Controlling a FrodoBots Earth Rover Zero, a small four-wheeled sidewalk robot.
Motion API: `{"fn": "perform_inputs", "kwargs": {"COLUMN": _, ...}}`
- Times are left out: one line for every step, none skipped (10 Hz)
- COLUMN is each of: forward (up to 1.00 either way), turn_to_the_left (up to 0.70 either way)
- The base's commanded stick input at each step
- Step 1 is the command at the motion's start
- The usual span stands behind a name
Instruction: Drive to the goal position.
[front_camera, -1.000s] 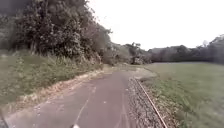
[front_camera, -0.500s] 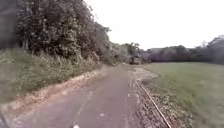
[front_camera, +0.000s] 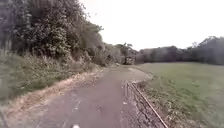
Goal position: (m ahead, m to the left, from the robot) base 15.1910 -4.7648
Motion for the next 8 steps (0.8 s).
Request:
{"fn": "perform_inputs", "kwargs": {"forward": 0.7, "turn_to_the_left": 0.0}}
{"fn": "perform_inputs", "kwargs": {"forward": 0.7, "turn_to_the_left": 0.0}}
{"fn": "perform_inputs", "kwargs": {"forward": 0.7, "turn_to_the_left": 0.0}}
{"fn": "perform_inputs", "kwargs": {"forward": 0.7, "turn_to_the_left": 0.0}}
{"fn": "perform_inputs", "kwargs": {"forward": 0.7, "turn_to_the_left": 0.0}}
{"fn": "perform_inputs", "kwargs": {"forward": 0.7, "turn_to_the_left": 0.0}}
{"fn": "perform_inputs", "kwargs": {"forward": 0.7, "turn_to_the_left": 0.0}}
{"fn": "perform_inputs", "kwargs": {"forward": 0.7, "turn_to_the_left": 0.0}}
